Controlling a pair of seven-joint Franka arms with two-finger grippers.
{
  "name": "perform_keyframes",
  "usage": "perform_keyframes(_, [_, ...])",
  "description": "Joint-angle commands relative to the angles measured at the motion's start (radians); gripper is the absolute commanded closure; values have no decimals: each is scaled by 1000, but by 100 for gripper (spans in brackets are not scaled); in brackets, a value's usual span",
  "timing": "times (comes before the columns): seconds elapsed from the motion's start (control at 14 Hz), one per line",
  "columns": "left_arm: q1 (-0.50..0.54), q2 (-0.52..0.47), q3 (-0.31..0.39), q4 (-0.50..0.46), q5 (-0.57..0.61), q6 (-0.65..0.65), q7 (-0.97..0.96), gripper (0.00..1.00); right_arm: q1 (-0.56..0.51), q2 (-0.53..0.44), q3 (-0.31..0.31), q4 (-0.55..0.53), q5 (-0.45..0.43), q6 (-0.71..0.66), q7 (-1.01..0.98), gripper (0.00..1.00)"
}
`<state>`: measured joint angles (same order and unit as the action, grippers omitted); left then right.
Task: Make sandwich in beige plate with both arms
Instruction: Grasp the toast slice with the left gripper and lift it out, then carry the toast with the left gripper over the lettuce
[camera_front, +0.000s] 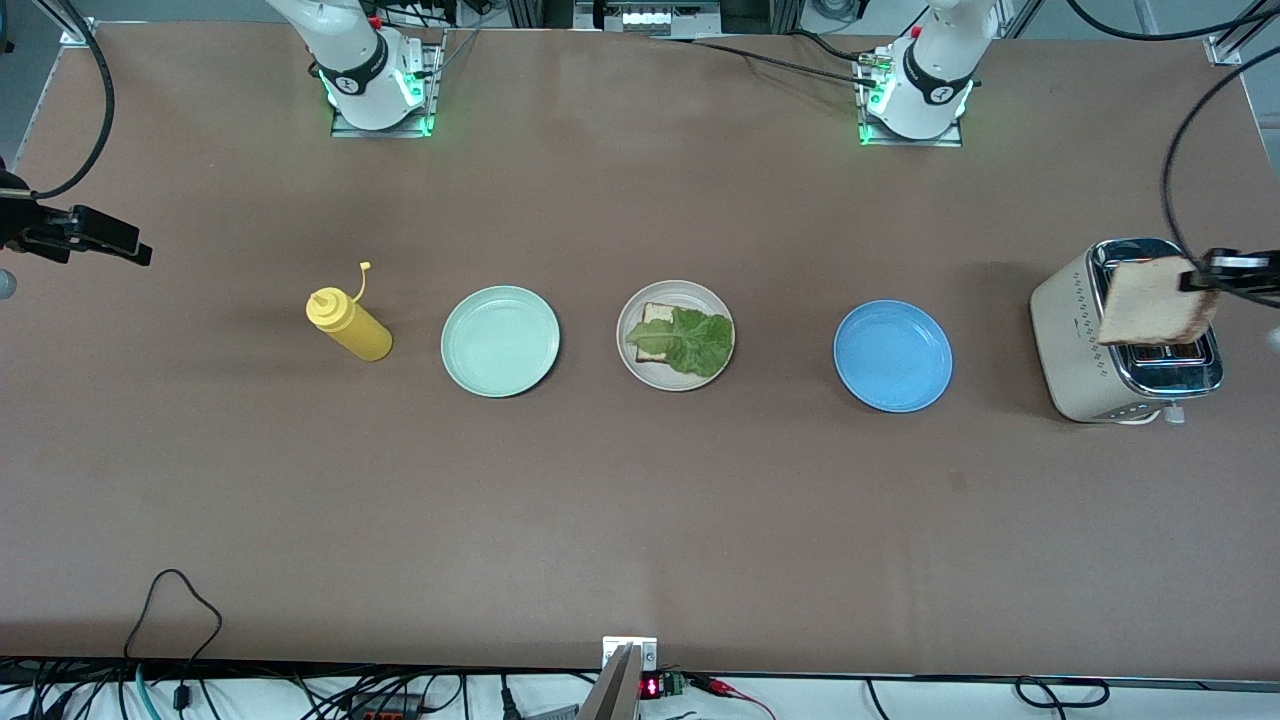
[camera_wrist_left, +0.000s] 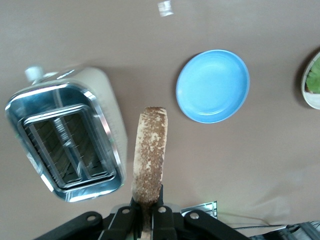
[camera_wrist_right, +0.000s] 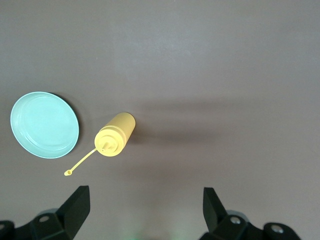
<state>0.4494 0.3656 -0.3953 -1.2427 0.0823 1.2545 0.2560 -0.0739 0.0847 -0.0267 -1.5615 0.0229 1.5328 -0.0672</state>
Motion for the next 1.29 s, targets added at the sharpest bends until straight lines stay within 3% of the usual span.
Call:
perform_keyframes(0.0, [-82,1,-4,-1,31,-12,-3,100,0,0,4,17,-6,-16,12,0])
perform_keyframes(0.21, [-202,3,-7,-64,-11,41,-4,100,0,0,4,17,-6,-14,12,0])
perform_keyframes(0.36, [-262,3,-5,-128,-122,98,-50,100,2,1,4,17,-6,-11,12,0])
perform_keyframes(0.5, [-299,-2,-5,-220,-238,214,-186,100,0,1,4,17,-6,-11,14,0])
perform_keyframes(0.71, [-369,-1,-5,-306,-298,394,-276,100,0,1,4,15,-6,-13,14,0])
perform_keyframes(1.0, [-409,44,-5,-432,-536,647,-305,100,0,1,4,17,-6,-14,14,0])
perform_keyframes(1.21, [-425,42,-5,-533,-746,742,-293,100,0,1,4,15,-6,-14,14,0])
